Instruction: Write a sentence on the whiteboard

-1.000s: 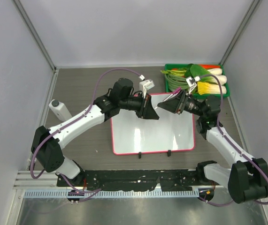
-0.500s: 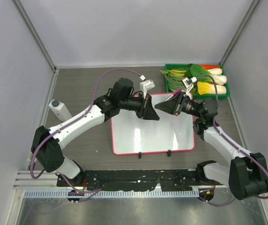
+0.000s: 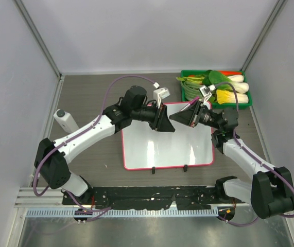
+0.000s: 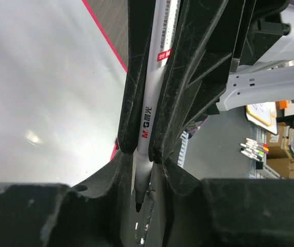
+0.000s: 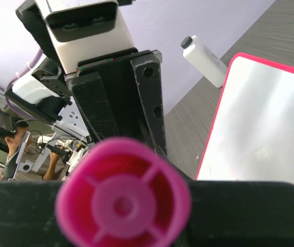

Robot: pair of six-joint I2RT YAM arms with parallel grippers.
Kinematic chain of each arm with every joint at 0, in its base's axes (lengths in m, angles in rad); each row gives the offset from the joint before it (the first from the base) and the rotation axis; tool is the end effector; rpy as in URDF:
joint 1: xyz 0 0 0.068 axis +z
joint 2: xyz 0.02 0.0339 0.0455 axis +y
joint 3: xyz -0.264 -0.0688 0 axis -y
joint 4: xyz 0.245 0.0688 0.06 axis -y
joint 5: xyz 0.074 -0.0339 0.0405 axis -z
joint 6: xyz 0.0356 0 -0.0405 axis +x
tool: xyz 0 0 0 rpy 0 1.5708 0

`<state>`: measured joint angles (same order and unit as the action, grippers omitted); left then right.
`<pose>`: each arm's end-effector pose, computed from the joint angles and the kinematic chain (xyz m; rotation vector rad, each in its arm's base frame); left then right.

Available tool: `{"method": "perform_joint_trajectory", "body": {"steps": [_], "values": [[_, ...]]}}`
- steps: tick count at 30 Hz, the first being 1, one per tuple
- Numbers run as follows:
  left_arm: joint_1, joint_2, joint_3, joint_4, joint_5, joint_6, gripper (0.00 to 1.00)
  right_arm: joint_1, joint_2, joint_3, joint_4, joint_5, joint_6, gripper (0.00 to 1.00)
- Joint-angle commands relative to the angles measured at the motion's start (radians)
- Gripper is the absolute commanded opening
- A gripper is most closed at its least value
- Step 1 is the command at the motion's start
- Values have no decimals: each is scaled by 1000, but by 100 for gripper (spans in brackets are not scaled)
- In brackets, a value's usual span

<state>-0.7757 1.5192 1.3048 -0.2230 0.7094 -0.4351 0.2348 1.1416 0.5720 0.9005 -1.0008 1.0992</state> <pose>0.2337 -0.2617 0.3409 0.8666 2.0398 -1.4381 0.2235 0.0843 0.3022 -0.3588 1.5932 1.6805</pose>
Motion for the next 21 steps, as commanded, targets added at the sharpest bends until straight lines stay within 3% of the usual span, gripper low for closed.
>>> {"method": "perform_joint_trajectory", "body": {"steps": [1,4,6,11,13,16,18,21], "values": [[13,-30,27,-19,-73,10,41,6,-23,11,-43,11,-82,1],[41,-83,-28,-29,-180,4,74,6,-61,32,-208,45,-169,1],[82,-135,-97,2,-232,-30,83,5,-92,42,-289,74,-232,2],[246,-287,-237,14,-301,-125,87,6,-173,77,-533,186,-409,2],[323,-364,-266,-39,-375,-134,88,6,-187,84,-581,214,-449,1],[409,-476,-318,-114,-525,-154,100,6,-195,95,-641,252,-486,1],[458,-543,-361,-147,-603,-184,100,8,-201,92,-664,278,-495,2],[548,-571,-429,-139,-558,-226,100,6,-206,89,-683,312,-507,1]]}}
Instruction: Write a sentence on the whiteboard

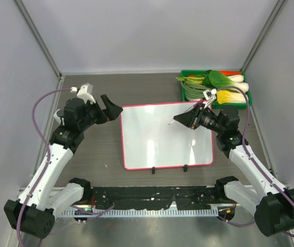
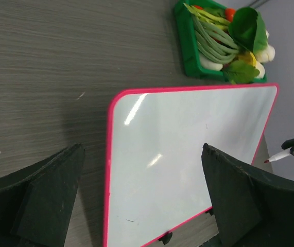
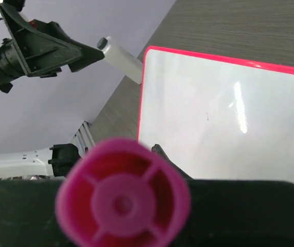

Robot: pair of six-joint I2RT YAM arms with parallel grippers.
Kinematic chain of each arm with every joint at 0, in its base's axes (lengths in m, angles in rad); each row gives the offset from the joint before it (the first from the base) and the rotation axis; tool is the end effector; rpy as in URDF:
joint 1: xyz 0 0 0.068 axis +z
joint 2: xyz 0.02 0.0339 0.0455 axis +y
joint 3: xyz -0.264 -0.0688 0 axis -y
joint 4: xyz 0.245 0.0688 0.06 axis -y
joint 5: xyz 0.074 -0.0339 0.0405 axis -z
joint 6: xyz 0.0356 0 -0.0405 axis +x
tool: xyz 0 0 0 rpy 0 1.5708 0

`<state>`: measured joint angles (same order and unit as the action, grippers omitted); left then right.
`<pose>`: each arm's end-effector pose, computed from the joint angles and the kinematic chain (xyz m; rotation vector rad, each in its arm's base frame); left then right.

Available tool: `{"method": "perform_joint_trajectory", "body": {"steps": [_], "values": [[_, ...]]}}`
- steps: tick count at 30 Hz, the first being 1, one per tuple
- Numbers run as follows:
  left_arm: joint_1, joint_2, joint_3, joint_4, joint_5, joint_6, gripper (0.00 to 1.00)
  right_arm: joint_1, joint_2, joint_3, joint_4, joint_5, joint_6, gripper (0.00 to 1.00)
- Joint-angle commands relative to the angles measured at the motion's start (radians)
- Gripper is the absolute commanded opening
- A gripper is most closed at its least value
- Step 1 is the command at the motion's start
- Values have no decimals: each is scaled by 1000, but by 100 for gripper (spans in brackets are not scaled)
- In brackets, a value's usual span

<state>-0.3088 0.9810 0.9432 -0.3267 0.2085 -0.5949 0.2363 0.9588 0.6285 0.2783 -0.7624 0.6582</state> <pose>0.2092 -0.0745 0.3448 -0.1430 2.0072 -0.7925 0.2073 0.0752 0.3017 -0.2696 1.7527 1.2794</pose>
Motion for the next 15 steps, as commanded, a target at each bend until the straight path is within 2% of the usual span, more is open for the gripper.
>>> {"method": "perform_joint_trajectory", "body": {"steps": [1,4,6,11,15], "values": [[106,-24,-84,-29,-8,-78,100,5,-20,34,-62,78,-68,1],[180,44,-147,40,161,-117,100,4,-12,36,-64,84,-63,2],[203,83,-196,150,254,-154,100,3,-12,40,-70,97,-60,1],[209,137,-268,363,380,-201,100,5,-37,51,-108,124,-74,1],[209,174,-287,471,459,-230,100,3,-58,62,-171,159,-121,1]]}}
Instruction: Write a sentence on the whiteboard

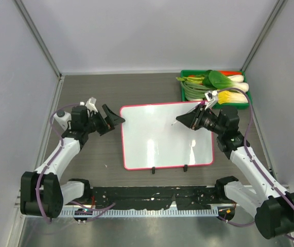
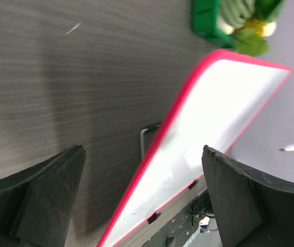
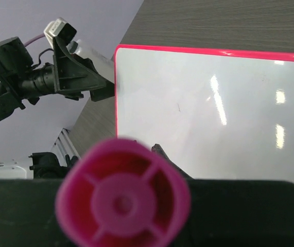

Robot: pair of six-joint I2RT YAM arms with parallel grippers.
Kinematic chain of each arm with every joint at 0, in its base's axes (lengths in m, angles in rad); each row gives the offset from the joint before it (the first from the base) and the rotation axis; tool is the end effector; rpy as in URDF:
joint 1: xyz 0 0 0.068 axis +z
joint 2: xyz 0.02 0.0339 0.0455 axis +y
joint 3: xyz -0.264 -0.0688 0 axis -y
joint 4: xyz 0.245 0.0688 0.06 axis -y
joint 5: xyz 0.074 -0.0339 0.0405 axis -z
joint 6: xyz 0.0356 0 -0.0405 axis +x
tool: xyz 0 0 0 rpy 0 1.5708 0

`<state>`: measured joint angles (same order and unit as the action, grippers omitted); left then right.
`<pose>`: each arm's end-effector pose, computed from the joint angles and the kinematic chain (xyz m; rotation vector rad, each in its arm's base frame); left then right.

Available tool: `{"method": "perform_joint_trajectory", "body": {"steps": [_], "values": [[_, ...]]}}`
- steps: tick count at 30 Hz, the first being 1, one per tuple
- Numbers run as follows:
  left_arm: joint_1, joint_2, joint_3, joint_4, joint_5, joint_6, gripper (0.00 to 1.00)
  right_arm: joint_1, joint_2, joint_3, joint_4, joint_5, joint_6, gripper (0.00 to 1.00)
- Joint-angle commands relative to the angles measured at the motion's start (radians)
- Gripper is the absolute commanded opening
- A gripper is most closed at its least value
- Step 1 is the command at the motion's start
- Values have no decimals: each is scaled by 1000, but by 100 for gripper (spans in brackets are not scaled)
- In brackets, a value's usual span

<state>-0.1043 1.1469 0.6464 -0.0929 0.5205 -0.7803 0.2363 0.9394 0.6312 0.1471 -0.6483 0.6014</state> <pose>0.2389 -0.0428 0.2306 -0.4457 2.2289 -1.0538 0.2058 0.0717 0.2930 -0.1767 1.8380 1.1592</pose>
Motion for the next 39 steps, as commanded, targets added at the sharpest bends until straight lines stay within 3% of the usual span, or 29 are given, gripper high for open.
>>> {"method": "perform_joint_trajectory", "body": {"steps": [1,6,11,19,39], "values": [[5,17,12,254,160,-48,100,4,-43,67,-56,59,-72,1],[3,28,1,285,128,-50,100,5,-65,104,-170,88,-133,1],[5,-10,-48,358,82,-63,100,5,-70,110,-175,110,-137,1],[3,27,-7,298,179,12,100,5,-70,88,-123,113,-112,1],[-57,143,16,292,231,36,99,6,-94,68,-168,145,-129,1]]}}
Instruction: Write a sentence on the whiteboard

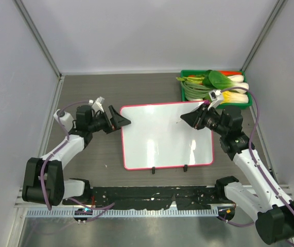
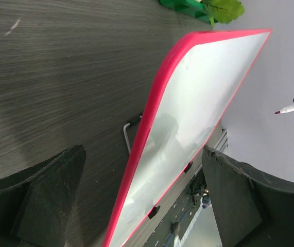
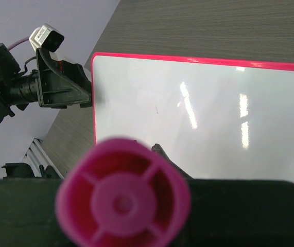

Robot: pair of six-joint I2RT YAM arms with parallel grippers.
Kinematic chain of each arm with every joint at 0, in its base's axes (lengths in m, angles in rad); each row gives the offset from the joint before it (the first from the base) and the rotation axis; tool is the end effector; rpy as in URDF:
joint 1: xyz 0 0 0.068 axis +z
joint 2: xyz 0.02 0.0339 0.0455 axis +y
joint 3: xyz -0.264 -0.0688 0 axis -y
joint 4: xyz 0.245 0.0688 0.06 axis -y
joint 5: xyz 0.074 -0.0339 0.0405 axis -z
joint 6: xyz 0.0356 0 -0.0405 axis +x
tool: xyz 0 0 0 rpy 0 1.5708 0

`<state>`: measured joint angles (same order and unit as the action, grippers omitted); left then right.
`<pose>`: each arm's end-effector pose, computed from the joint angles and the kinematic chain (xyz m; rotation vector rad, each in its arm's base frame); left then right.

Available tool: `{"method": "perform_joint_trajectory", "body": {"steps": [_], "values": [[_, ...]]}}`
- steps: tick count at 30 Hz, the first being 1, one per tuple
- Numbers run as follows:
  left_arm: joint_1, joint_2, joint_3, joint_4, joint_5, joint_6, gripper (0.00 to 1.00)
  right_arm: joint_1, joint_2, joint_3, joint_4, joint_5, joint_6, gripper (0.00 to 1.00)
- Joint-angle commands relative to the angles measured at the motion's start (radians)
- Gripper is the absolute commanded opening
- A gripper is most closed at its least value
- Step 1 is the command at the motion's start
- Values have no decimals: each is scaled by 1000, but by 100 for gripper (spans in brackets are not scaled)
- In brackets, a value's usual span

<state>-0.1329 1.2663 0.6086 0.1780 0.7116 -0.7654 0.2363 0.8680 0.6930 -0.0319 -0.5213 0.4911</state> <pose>0.2556 -0.0576 0.2165 -0.2046 2.1613 -1.2671 0.1939 0.0649 0.3098 -0.1593 1.8509 0.9770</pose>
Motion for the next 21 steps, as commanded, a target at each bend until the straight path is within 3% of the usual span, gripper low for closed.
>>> {"method": "perform_joint_trajectory", "body": {"steps": [1,21], "values": [[-37,34,59,18,40,23,99,5,-23,4,10,18,-20,1],[-56,99,88,0,66,34,92,9,0,-12,26,24,-3,1]]}}
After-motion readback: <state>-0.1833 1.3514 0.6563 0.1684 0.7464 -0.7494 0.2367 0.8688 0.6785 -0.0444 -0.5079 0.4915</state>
